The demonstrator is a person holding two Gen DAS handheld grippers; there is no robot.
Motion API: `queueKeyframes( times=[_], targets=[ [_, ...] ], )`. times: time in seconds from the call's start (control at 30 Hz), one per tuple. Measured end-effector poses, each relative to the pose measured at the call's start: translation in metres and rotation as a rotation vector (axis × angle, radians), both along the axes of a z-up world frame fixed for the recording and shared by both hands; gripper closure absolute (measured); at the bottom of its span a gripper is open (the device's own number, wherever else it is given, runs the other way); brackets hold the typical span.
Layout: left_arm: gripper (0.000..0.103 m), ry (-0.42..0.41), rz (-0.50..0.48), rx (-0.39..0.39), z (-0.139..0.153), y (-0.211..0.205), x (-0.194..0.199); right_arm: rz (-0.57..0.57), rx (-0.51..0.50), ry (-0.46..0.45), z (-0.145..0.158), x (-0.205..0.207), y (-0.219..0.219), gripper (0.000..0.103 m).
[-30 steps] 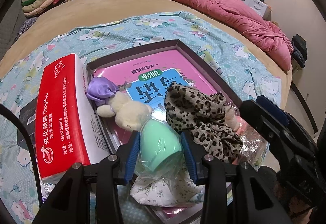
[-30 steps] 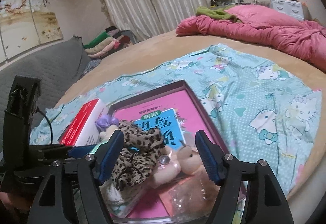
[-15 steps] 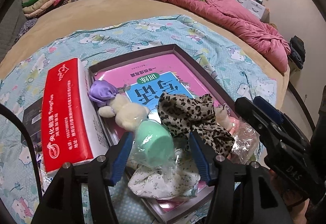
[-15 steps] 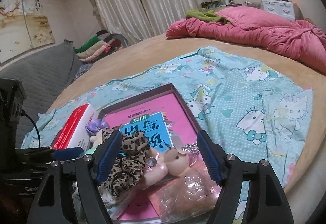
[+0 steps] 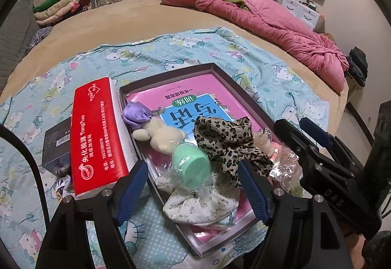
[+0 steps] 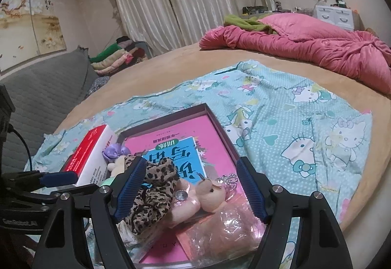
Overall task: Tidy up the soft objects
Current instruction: 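Withdraw both open tools from the tray toward the snack packet and wipes pack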
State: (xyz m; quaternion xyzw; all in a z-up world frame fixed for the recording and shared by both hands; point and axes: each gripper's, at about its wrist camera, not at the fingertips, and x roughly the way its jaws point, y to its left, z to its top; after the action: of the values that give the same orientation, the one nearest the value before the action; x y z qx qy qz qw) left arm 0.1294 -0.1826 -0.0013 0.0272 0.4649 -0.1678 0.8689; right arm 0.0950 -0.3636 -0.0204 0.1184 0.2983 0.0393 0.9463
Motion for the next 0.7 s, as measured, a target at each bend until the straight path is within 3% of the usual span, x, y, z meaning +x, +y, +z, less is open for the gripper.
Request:
queueKeyframes(
  times=[0.33, 0.7],
  targets=[
    [0.025, -0.008, -0.001, -0.014, 0.013, 0.008, -0.015, -0.043, 0.007, -0.029, 0.013, -0.013, -0.006, 0.024],
    [0.024, -0.026, 0.026, -0.004, 0.031, 0.029, -0.033, -0.037, -0.003, -0.08, 0.054, -0.032, 0.012, 0.023]
  ],
)
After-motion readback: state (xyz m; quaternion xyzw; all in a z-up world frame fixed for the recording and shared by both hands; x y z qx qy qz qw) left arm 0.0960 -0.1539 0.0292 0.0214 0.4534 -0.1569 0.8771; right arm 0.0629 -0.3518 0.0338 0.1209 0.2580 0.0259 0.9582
